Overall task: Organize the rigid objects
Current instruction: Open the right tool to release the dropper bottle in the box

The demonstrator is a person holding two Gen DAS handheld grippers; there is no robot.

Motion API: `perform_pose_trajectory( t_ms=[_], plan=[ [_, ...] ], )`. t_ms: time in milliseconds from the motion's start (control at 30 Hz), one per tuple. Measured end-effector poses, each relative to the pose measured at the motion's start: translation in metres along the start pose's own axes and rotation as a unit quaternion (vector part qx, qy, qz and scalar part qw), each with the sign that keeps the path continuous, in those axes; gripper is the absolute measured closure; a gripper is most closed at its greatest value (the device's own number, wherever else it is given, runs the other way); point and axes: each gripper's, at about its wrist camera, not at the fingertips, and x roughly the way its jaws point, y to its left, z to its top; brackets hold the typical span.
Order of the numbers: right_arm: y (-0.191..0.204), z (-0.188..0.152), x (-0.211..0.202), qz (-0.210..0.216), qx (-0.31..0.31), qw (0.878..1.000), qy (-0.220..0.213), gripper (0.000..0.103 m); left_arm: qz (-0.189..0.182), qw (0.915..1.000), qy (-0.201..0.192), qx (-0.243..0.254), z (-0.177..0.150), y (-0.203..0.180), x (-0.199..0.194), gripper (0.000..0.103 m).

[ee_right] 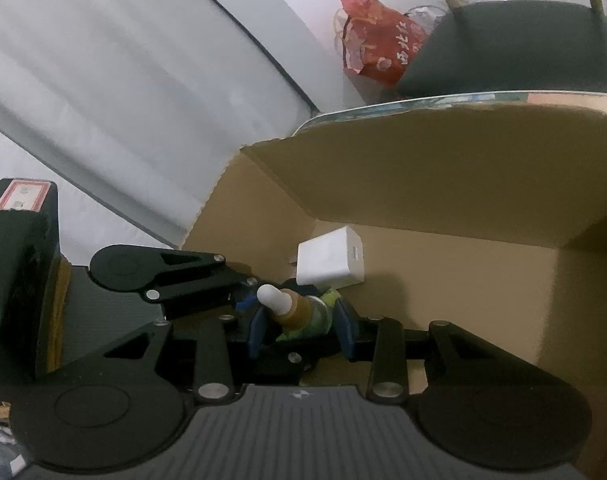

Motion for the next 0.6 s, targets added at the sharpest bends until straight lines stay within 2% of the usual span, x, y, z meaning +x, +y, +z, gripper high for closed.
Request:
perform_pose_trajectory(
  t_ms=[200, 300, 467, 600],
  plan=[
    [0.005, 0.000, -0.006, -0.007, -0.008, 1.000, -0.010, 0.063, 0.013, 0.9999, 0.003, -0.003, -0.003, 0.002, 0.000, 0.067],
    [0.007, 0.002, -0.010, -0.022, -0.005, 1.000, -0.019, 0.062, 0.019, 0.9998, -0.001, -0.010, -0.007, 0.002, -0.007, 0.060],
    [0.016, 0.000, -0.021, -0.019, -0.013, 0.999, -0.030, 0.062, 0.003, 0.9994, -0.033, -0.009, -0.018, -0.002, -0.026, 0.059],
    [0.024, -0.001, -0.016, -0.021, -0.018, 0.999, -0.036, 0.062, 0.012, 0.9992, -0.039, 0.001, -0.020, -0.009, -0.026, 0.060]
  ],
)
